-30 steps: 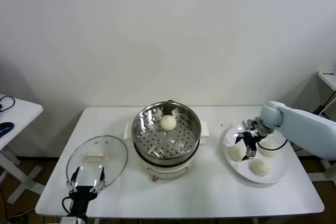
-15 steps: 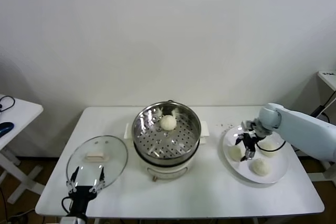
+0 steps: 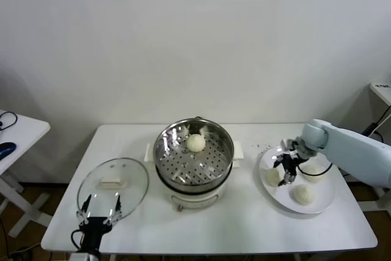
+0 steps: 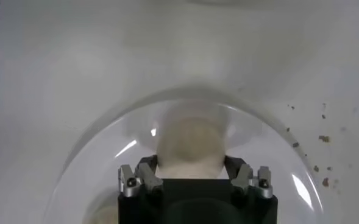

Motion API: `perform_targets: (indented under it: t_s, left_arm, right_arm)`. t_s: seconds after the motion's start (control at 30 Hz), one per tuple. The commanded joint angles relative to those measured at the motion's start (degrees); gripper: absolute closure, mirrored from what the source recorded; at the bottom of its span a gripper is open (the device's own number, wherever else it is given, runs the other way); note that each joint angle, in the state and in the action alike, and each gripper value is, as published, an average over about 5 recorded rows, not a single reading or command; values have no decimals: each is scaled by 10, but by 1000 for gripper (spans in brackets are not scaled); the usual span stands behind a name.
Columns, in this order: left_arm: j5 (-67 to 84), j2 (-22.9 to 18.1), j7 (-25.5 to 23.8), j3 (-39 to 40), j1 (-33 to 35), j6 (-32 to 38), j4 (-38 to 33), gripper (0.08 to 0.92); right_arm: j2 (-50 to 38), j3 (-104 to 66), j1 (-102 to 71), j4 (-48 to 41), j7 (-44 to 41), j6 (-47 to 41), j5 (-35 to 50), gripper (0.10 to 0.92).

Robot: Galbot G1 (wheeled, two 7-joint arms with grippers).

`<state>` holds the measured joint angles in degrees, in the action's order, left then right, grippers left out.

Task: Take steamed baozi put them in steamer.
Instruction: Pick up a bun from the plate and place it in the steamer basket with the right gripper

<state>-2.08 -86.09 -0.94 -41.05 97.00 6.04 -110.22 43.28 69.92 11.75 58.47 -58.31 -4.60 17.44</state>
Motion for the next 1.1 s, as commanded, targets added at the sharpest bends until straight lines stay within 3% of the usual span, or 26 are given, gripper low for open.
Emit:
perform_targets:
  t_s: [0.03, 0.3, 0.57, 1.1]
  left_arm:
    - [1, 1, 0, 0, 0, 0, -2, 177]
    - [-1, 1, -1, 4, -2, -2, -9, 177]
    - [-4, -2, -1, 13, -4, -4, -20, 177]
    - [-15, 8, -1, 18, -7, -14, -37, 177]
  right_arm:
    - [-7, 51, 90, 14, -3, -1, 71, 312]
    - [24, 215, 326, 36, -19, -2, 249, 313]
    - [93, 288, 429, 55, -18, -23, 389, 313]
    - [293, 206, 322, 47, 44, -72, 408, 321]
